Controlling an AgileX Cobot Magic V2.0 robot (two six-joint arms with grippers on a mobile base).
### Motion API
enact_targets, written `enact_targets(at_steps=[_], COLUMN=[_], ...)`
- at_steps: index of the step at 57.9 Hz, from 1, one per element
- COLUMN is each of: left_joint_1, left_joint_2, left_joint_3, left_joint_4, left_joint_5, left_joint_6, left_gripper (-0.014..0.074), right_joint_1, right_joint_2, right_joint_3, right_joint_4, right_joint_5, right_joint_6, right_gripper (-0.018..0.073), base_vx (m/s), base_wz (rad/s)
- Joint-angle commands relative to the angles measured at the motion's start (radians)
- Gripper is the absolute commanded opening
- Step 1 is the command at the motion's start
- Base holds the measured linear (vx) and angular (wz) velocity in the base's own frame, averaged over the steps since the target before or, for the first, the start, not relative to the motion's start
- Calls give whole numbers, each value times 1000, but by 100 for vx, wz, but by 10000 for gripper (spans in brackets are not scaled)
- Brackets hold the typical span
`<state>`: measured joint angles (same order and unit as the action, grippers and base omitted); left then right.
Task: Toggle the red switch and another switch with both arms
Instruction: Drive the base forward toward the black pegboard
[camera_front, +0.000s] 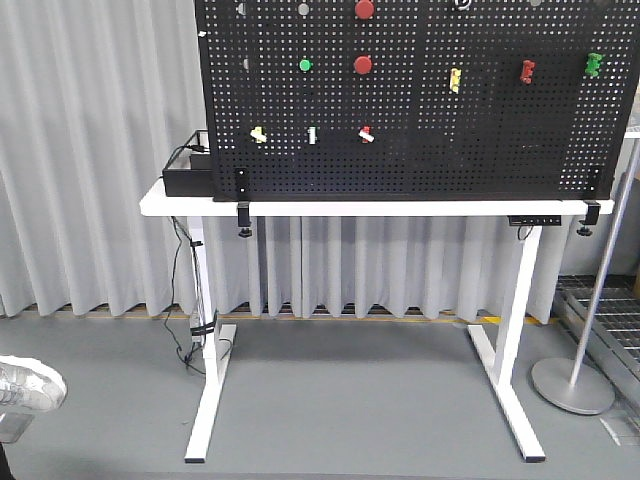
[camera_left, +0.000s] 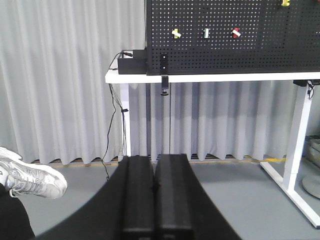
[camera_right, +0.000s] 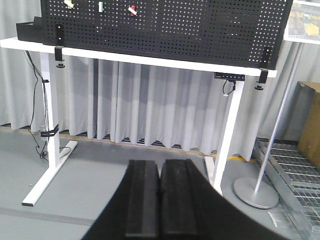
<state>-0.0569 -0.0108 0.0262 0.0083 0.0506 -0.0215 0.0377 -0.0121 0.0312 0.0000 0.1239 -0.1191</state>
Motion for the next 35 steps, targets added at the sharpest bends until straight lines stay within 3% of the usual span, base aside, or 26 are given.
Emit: enact_targets(at_steps=[1,35], left_joint_1=[-6,-6], left_joint_2=[4,4], left_joint_3=[19,19], left_joint_4=[-8,-8], left_joint_5=[-85,-85], left_joint_6=[-8,-8], left_gripper=[2,2], right_joint_1=[-4,-4], right_joint_2=[-10,-10], right_joint_3=[6,6], right_joint_4=[0,0], right_joint_5=[-84,-84], right_joint_6=[-9,-9], right_gripper=[-6,-6], base_vx=[0,0], base_wz=[0,0])
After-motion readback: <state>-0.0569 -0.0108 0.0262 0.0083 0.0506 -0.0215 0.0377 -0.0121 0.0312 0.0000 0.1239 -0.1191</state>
